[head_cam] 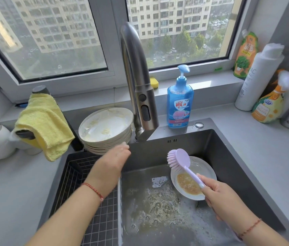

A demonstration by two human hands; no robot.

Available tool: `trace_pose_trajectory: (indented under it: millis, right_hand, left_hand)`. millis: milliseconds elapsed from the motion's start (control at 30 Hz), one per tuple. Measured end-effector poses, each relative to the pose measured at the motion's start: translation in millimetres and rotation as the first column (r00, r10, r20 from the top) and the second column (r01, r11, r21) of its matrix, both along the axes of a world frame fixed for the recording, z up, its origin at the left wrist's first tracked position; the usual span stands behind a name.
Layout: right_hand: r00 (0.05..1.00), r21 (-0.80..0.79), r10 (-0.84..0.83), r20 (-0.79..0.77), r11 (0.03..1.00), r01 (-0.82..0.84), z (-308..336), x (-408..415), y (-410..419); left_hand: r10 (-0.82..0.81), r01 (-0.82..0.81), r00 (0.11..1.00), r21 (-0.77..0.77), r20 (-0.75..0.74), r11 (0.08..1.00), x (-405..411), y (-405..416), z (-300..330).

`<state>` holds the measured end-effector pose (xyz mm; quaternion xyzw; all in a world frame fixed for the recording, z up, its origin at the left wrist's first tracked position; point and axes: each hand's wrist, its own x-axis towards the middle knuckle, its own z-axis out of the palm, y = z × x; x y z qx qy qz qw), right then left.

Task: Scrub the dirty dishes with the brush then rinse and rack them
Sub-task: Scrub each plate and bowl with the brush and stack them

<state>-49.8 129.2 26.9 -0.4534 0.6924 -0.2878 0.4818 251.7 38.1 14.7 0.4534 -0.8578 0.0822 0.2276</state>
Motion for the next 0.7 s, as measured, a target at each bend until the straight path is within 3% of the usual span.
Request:
trace_pose_trajectory:
  millis: [133, 300, 533, 700]
  right_hand:
    - [1.0, 0.004, 0.003, -0.019, 1.0, -0.003, -1.3, -7.7, 5.1]
    - [0.999, 0.019, -0.022, -0.047, 1.0, 0.023, -7.1, -14.7, 10.3]
    - [0.997, 0.011, -0.014, -0.079, 1.0, 0.015, -11.2, -28.1, 9.7]
    - [0.996, 0.005, -0.009, -0.091, 1.0, 0.009, -14.9, -37.5, 9.0]
  left_hand:
    - [0.023, -0.014, 0.995, 0.085, -0.101, 0.996, -16.1, -14.4, -9.9]
    - [0.339, -0.201, 0.866, 0.366, -0.366, 0.909, -18.1, -41.2, 8.5]
    - [0.525, -0.301, 0.784, 0.538, -0.33, 0.788, -10.5, -56.2, 1.1]
    - [0.356, -0.204, 0.894, 0.463, -0.271, 0.863, -49.4, -30.0, -23.8]
